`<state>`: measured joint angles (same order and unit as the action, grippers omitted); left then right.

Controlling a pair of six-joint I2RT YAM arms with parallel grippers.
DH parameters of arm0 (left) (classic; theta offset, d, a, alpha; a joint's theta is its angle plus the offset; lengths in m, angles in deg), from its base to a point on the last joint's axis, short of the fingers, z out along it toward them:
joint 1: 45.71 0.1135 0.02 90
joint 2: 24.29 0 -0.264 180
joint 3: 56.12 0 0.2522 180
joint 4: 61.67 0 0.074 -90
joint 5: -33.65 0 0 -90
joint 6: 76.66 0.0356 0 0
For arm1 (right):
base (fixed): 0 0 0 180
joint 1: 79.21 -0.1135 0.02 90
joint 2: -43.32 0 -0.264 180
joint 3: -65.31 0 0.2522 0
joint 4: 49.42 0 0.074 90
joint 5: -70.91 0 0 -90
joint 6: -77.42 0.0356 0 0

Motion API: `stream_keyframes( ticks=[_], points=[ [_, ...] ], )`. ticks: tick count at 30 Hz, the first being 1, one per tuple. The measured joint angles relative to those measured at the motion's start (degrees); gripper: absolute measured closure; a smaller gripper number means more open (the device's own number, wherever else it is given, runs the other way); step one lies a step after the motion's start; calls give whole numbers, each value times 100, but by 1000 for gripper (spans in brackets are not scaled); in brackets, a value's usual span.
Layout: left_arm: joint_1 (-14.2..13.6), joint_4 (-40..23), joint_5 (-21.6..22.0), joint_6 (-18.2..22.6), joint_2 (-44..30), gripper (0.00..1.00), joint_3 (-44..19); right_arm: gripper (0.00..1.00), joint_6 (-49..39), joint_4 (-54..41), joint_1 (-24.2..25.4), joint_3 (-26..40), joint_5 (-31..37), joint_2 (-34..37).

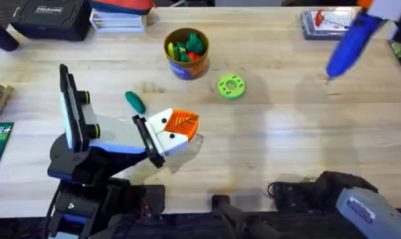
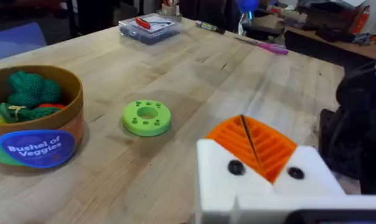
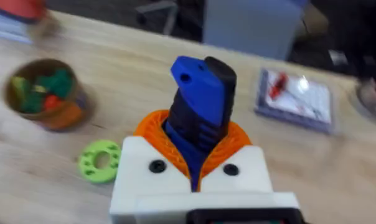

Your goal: Pick up the gripper from the table and insert it into the empty holder that is missing its gripper. Then pick up a screw, insert it into the mounting hole, and use the screwdriver to tighten it. Finally, clean up the table by picking up the vegetable and placing it into the bucket.

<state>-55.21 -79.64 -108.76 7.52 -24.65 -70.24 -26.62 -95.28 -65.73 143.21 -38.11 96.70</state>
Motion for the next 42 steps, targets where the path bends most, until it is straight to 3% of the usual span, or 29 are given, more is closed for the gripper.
stream_keyframes(
  ticks=[14,24,42],
  points=[
    [0,-28,-4,0,0,996,0,975,533,1494,-2784,-189,198,-293],
    [0,-33,-6,0,0,996,0,976,1138,4339,-3960,-1864,316,-365],
    [0,-34,-7,0,0,996,0,976,1341,5464,-5718,-1996,-271,183]
  ],
)
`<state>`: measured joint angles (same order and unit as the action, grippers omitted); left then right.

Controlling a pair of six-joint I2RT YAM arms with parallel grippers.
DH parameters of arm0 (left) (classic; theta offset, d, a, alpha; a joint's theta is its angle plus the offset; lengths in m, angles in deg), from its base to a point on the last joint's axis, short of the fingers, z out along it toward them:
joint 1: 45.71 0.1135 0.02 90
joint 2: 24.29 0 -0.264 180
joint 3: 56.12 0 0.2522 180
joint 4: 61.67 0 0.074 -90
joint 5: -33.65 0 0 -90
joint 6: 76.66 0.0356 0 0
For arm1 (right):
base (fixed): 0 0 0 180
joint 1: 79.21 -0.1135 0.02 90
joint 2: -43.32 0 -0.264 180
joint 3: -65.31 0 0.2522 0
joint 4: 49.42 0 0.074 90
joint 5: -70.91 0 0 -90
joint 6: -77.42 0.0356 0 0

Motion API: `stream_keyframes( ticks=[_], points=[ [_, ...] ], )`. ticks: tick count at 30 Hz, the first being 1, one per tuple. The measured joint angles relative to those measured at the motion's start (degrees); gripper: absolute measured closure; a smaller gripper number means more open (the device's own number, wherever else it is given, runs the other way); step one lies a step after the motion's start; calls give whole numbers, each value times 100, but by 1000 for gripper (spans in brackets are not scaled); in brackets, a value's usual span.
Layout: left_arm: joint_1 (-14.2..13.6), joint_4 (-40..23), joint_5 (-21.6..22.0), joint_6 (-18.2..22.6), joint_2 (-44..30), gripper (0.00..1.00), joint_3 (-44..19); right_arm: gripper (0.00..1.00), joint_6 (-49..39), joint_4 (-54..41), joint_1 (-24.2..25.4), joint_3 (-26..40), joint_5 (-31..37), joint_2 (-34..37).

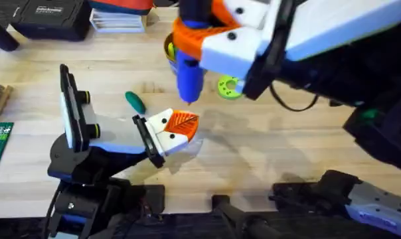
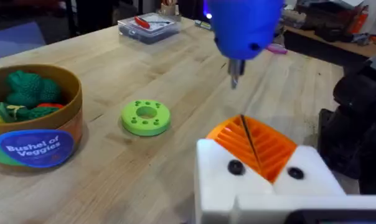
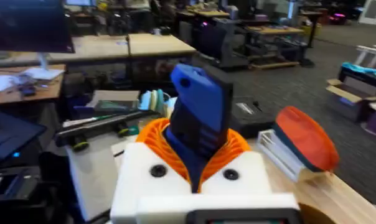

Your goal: Pick up the gripper from the table and insert it into the empty holder that is missing its gripper. Then pick up a screw, insert it into the mounting hole, and use the screwdriver to tighten it. Finally, clean up the table by picking up the vegetable and placing it into the bucket.

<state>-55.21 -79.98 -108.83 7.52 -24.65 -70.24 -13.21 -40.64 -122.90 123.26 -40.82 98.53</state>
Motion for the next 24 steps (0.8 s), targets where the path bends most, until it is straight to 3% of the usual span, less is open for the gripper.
stream_keyframes(
  ticks=[11,24],
  points=[
    [-1,0,1,0,0,996,0,976,112,856,-688,0,-48,601],
    [-2,1,1,0,0,996,0,976,106,1133,-790,0,-65,857]
  ],
)
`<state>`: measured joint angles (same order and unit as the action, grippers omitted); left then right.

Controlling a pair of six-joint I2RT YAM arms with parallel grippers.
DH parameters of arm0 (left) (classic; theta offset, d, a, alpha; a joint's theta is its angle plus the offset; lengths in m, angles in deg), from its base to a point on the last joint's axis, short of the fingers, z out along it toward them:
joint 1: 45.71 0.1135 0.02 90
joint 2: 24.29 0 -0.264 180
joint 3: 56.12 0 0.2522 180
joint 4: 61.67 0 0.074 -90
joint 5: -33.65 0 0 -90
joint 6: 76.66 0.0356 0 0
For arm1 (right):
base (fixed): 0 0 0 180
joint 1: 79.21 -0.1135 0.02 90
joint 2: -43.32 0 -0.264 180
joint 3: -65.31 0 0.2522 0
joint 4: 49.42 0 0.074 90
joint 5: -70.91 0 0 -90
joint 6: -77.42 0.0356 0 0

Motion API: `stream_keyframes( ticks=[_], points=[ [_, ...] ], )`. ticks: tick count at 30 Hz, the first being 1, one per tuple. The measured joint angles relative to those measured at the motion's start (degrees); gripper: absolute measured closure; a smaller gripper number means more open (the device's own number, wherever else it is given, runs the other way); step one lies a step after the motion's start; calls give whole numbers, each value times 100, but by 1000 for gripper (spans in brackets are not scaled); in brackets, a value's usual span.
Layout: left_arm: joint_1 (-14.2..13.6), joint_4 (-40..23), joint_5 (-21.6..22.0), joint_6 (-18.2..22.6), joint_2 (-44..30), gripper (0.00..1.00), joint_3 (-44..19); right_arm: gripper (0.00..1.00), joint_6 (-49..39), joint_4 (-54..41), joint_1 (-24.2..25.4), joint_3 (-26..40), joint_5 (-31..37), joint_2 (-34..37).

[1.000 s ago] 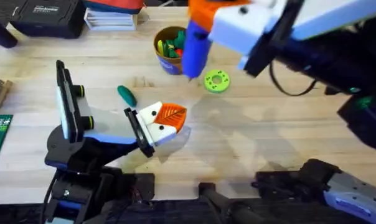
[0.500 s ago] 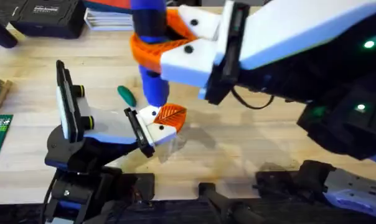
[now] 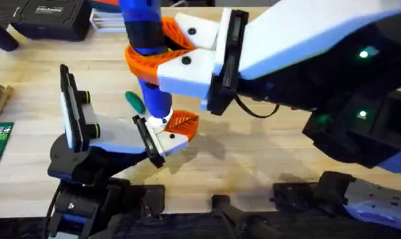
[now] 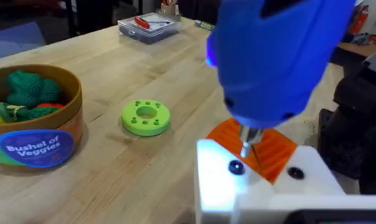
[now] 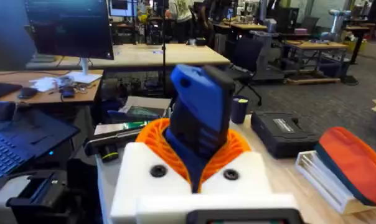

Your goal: Pick up the gripper from the table and insert it into the empty holder that is missing its gripper. Then pick up a screw, insert it into the mounting hole, and use the screwdriver to tighten it. Finally, clean up the table by picking up the vegetable and placing it into the bucket.

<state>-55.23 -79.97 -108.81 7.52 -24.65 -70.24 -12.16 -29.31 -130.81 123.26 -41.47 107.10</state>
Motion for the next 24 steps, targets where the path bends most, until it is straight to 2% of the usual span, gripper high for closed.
stream_keyframes(
  ticks=[24],
  points=[
    [2,-2,0,-2,0,996,0,976,-42,-99,-4,0,2,127]
  ],
)
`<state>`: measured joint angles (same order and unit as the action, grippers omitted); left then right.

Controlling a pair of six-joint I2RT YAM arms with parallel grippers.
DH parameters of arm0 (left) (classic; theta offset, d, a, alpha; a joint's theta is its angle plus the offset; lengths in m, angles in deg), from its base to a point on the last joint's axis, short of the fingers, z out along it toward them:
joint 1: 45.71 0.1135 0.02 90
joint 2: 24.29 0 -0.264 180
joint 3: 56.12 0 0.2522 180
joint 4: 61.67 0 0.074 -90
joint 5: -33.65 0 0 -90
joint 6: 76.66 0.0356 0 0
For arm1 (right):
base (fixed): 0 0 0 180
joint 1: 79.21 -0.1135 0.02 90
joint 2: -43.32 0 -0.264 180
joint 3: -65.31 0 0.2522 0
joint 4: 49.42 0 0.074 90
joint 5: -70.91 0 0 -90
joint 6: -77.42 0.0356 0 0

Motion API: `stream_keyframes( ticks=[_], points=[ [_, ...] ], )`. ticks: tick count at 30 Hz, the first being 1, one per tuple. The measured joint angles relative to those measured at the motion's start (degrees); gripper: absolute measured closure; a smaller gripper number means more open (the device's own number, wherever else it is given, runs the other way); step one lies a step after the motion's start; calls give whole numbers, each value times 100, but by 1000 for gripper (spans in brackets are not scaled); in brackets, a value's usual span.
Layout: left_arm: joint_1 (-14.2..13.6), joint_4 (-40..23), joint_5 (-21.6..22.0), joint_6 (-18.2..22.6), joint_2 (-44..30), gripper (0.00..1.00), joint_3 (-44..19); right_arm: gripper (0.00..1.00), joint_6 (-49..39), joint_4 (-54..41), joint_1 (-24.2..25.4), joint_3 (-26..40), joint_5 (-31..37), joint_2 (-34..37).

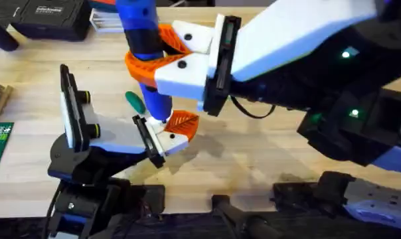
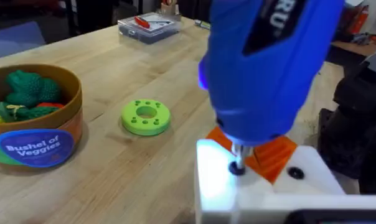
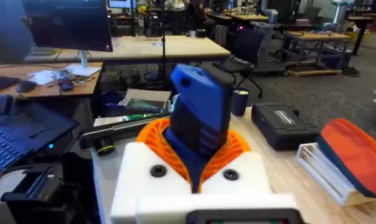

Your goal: Pick up the gripper from the table and insert it into the empty holder that is missing its gripper. Then pick up a screw, insert it into the mounting hole, and use the screwdriver to tighten it. Finally, clean up the table by picking up the vegetable and placing it into the bucket.

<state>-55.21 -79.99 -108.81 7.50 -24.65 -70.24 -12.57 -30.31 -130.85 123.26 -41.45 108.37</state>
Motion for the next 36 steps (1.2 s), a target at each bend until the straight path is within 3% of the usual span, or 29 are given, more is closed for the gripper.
stream_keyframes(
  ticks=[30,36],
  points=[
    [0,2,0,2,0,996,0,976,-2,-23,20,0,-3,23],
    [0,0,4,2,5,997,-2,976,102,394,134,13,-86,60]
  ],
)
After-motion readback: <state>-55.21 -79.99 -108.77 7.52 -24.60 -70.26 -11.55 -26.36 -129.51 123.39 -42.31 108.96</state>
